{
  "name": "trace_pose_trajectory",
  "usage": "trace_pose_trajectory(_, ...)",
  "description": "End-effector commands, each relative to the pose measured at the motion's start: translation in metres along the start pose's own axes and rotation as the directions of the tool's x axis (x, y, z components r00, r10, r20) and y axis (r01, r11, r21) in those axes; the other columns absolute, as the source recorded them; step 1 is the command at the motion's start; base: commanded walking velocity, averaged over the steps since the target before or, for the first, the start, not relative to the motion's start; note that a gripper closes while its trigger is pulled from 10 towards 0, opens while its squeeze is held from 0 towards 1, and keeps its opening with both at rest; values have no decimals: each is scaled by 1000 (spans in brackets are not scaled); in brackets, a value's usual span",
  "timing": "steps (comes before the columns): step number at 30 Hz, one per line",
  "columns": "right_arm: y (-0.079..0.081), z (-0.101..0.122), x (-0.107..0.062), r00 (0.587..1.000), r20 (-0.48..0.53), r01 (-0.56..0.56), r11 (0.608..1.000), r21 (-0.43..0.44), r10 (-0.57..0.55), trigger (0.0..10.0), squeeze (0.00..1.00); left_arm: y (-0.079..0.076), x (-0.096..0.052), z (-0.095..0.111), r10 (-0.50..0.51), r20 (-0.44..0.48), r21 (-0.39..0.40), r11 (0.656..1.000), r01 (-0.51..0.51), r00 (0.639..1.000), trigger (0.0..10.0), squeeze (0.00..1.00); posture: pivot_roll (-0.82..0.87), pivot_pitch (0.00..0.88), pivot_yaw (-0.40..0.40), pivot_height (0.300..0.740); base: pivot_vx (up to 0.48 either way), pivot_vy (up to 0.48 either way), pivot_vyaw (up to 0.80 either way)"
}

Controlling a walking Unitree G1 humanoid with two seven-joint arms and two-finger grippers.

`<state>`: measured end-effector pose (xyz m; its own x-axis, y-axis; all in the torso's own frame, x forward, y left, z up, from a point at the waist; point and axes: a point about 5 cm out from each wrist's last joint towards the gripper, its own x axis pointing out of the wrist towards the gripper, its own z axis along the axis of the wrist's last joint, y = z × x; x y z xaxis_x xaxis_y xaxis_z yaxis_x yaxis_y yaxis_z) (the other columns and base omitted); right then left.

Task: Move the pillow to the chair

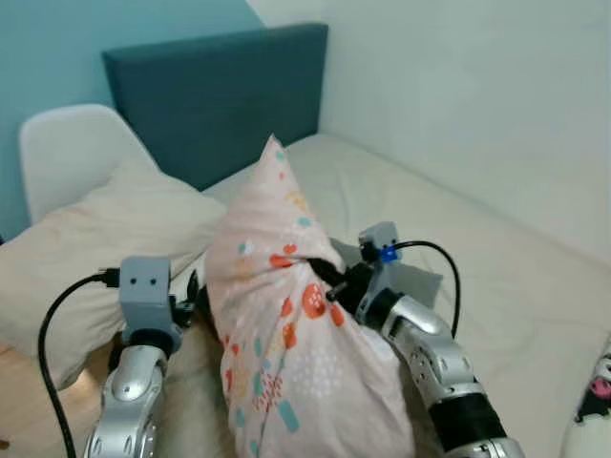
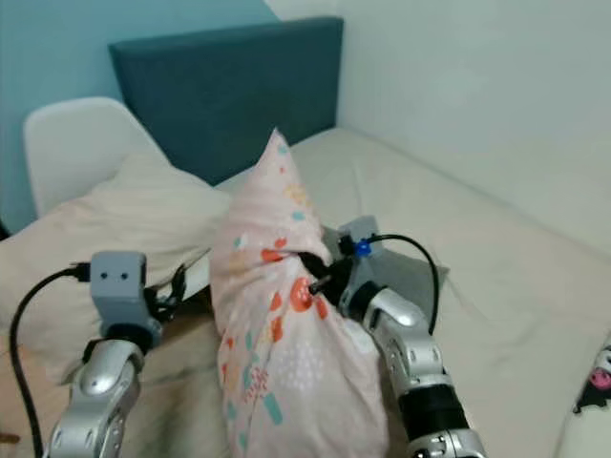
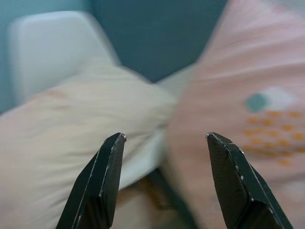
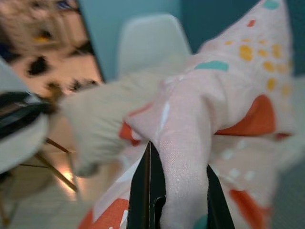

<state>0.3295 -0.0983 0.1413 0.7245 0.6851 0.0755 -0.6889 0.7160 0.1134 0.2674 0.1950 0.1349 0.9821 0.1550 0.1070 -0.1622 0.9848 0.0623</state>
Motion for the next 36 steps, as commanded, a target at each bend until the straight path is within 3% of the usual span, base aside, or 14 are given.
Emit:
trace_pose_trajectory(1, -4, 14, 1, 996, 86, 2, 999, -36, 1, 10000, 0, -3, -1, -4, -5, -10, -7, 1000, 4, 1000, 10000, 0, -24, 0, -82, 740, 0, 0, 788)
trace_pose_trajectory(7, 1, 15, 4, 995, 97, -19, 998, -58, 24, 10000, 0, -1, -2, -5, 5, 2, 1, 1000, -5, 1000, 10000, 0, -22, 0, -81, 740, 0, 0, 788)
trace_pose_trajectory(10, 7, 16, 6, 993, 93, -54, 987, -152, 69, 10000, 0, -1, -1, -6, 3, 5, -5, 1000, -3, 1000, 10000, 0, -23, 0, -77, 740, 0, 0, 788)
trace_pose_trajectory(14, 12, 14, 7, 992, 89, -75, 977, -200, 95, 10000, 0, -1, 0, -7, -2, 6, -5, 1000, 2, 1000, 10000, 0, -25, 0, -76, 740, 0, 0, 788)
trace_pose_trajectory(36, 15, 13, 7, 987, 99, -97, 967, -237, 123, 10000, 0, -2, 2, -11, -13, -25, -4, 1000, 13, 1000, 10000, 0, -25, 0, -74, 740, 0, 0, 788)
